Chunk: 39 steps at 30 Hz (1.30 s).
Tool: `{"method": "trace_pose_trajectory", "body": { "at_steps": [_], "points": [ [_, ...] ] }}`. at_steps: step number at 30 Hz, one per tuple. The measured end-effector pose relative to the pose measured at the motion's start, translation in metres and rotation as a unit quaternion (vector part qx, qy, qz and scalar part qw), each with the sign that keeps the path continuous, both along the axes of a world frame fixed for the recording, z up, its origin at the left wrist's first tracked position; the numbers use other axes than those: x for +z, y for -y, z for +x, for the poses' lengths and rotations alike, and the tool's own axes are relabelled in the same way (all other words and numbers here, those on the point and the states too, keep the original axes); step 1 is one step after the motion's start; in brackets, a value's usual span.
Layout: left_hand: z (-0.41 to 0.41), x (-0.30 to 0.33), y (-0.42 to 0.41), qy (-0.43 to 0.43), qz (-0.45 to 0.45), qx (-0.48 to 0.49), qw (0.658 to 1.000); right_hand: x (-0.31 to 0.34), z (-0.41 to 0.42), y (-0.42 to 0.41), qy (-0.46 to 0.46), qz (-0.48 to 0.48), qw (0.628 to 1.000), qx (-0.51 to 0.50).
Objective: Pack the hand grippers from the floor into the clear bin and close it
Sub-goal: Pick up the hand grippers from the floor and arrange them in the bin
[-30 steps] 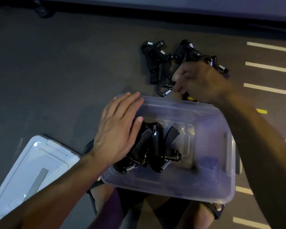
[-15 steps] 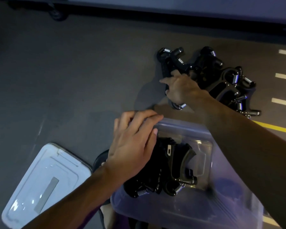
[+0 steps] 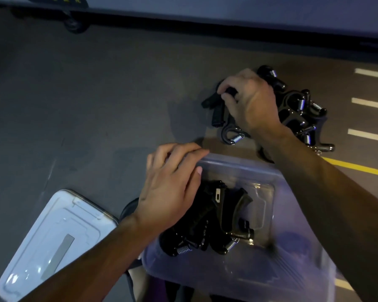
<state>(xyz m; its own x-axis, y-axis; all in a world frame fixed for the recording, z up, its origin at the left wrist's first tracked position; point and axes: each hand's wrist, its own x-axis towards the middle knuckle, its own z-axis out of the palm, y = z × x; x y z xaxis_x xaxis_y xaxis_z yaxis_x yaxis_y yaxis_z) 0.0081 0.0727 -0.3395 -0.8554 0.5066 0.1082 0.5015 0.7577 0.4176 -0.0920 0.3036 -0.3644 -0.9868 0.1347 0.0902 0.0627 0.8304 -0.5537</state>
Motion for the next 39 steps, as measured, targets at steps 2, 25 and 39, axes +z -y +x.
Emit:
{"method": "trace_pose_trajectory", "body": {
  "at_steps": [2, 25, 39],
  "points": [
    [0.0, -0.001, 0.001, -0.01, 0.006, -0.007, 1.0, 0.012, 0.014, -0.001, -0.036, -0.031, 0.999, -0.011],
    [0.005, -0.007, 0.003, -0.076, -0.012, -0.017, 0.997, 0.075, 0.221, 0.02, -0.003, -0.306, 0.951, -0.05],
    [0.004, -0.007, 0.003, -0.066, -0.021, -0.015, 0.997, -0.007, 0.178, 0.037, 0.223, -0.135, 0.965, -0.032]
  ]
}}
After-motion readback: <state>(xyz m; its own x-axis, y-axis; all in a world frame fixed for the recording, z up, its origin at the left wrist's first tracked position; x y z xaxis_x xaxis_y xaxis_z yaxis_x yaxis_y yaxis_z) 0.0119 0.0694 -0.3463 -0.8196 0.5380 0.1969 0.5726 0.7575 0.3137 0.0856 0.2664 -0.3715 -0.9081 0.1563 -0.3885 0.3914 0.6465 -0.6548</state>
